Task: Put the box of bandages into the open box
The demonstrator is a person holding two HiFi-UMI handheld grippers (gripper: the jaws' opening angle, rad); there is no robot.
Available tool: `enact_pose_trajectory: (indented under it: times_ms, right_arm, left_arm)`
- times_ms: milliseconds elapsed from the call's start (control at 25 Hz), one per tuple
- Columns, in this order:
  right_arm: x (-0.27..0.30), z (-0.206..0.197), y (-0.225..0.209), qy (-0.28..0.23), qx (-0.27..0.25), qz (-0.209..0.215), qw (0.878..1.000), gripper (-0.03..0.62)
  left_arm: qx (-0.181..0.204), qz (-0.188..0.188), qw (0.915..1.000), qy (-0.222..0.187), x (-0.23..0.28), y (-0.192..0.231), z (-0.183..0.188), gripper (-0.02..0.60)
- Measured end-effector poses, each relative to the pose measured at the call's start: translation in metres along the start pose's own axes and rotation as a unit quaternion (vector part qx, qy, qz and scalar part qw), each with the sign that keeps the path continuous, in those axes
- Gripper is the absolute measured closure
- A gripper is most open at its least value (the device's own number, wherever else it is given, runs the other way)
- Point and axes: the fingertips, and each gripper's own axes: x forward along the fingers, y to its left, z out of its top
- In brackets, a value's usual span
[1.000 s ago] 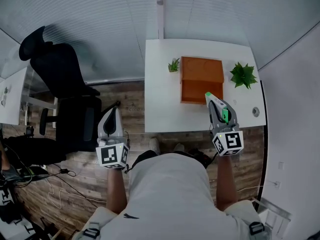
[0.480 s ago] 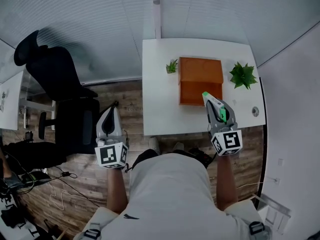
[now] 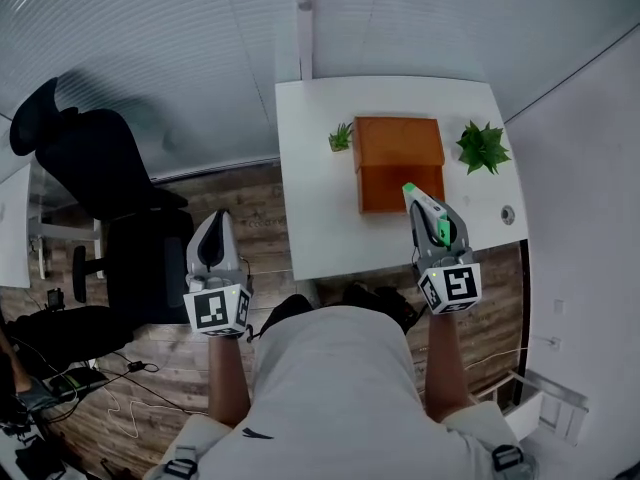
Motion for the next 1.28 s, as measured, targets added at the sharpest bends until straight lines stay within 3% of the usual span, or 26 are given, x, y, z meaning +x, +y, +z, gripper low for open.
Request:
enact_pose_trajectory:
  times_ms: [200, 360, 1040, 1160, 1280]
  right_arm:
    - [0.009, 0.001, 0.006, 0.007, -0.020, -0.009, 1.000, 0.497]
    - [0.021, -0.002, 0.000, 0.017, -0.029, -0.003, 0.999, 0.497]
    - [0.072, -0.014, -0.050, 0.037, -0.038, 0.029, 0.998, 0.497]
    - [0.073, -0.023, -0.047, 0.057, -0.068, 0.032, 0.996, 0.497]
    - [0.072, -0.031, -0.041, 0.094, -0.155, 0.035, 0.983, 0.497]
  left_arm:
    - [0.004, -0.010, 0.9999, 0.000, 0.016, 0.012, 0.001, 0.575]
    - [-0.015, -0.011, 0.9998, -0.001, 0.033, 0.011, 0.003, 0.575]
    - [-0.010, 0.018, 0.9998, 0.004, 0.084, -0.004, 0.003, 0.575]
    - [-0.008, 0.017, 0.9998, 0.006, 0.084, -0.006, 0.001, 0.575]
    - [-0.009, 0.020, 0.9997, 0.012, 0.081, -0.004, -0.002, 0.575]
